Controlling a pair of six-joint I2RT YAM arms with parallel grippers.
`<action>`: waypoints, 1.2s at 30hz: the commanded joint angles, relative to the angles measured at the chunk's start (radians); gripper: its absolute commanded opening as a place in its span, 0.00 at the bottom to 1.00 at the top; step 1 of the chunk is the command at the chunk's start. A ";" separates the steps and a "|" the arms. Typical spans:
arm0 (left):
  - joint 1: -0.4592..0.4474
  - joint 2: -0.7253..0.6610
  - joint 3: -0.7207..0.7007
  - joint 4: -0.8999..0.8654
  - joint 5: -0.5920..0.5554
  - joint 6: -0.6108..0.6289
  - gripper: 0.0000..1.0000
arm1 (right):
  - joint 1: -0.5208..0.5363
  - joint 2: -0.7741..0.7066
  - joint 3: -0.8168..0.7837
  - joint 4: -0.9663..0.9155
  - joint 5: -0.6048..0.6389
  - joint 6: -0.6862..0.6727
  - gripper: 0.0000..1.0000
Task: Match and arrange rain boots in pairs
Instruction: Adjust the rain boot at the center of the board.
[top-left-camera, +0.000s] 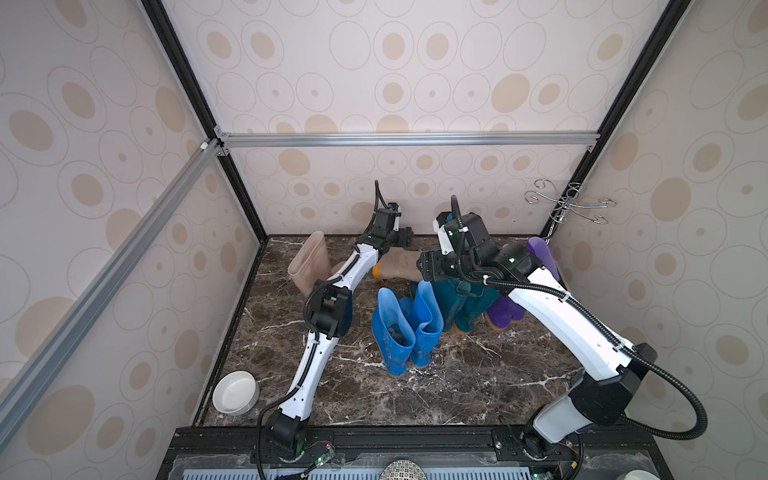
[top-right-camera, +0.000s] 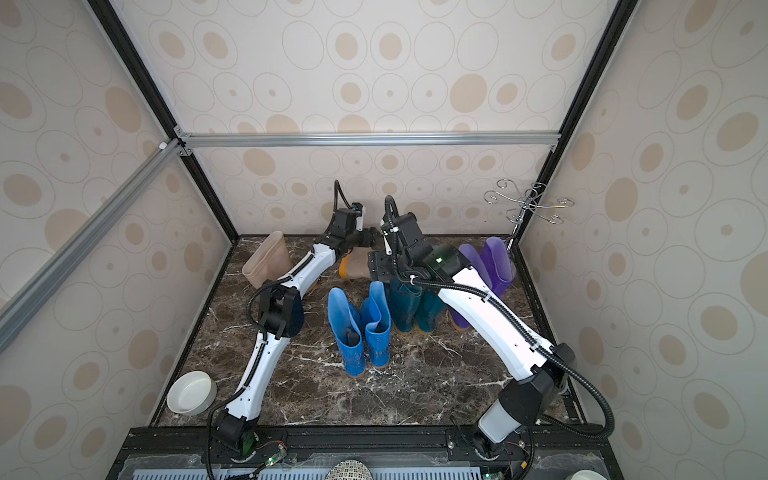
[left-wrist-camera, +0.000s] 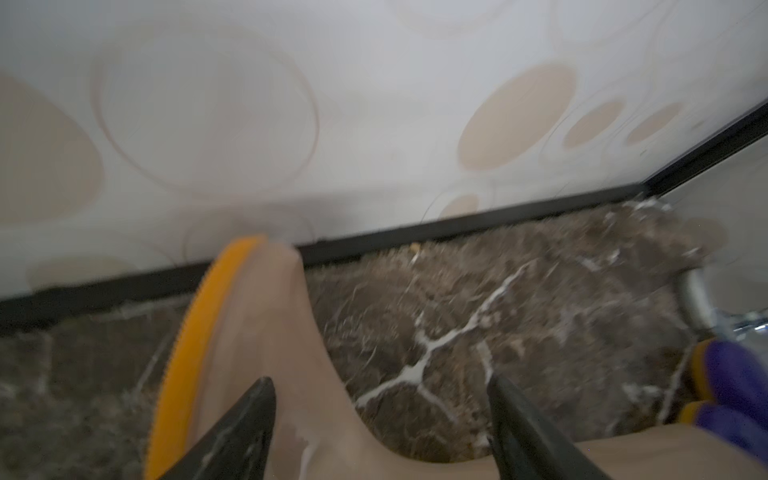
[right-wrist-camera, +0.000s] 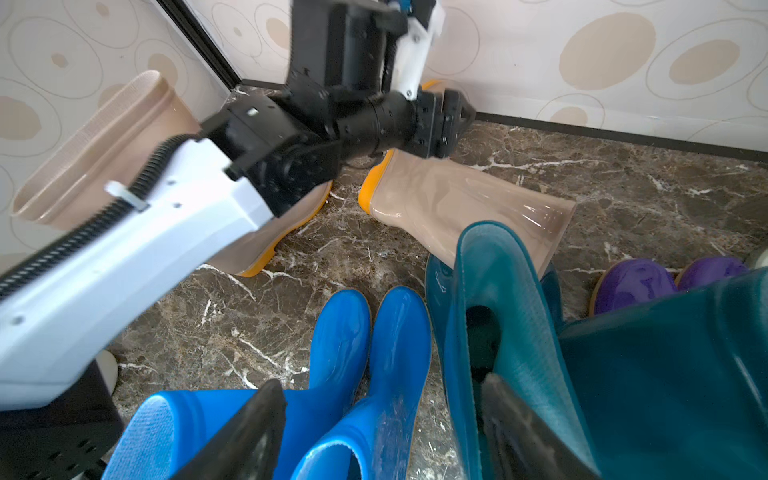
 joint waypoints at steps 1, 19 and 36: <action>0.023 0.003 0.011 -0.021 -0.091 0.009 0.81 | -0.002 0.024 0.050 -0.093 -0.002 0.018 0.77; 0.013 -0.152 -0.155 0.126 -0.208 0.052 0.84 | 0.002 0.138 0.163 -0.199 0.017 0.019 0.77; 0.024 0.115 0.058 0.123 -0.149 -0.020 0.91 | 0.002 0.224 0.251 -0.232 -0.014 0.022 0.78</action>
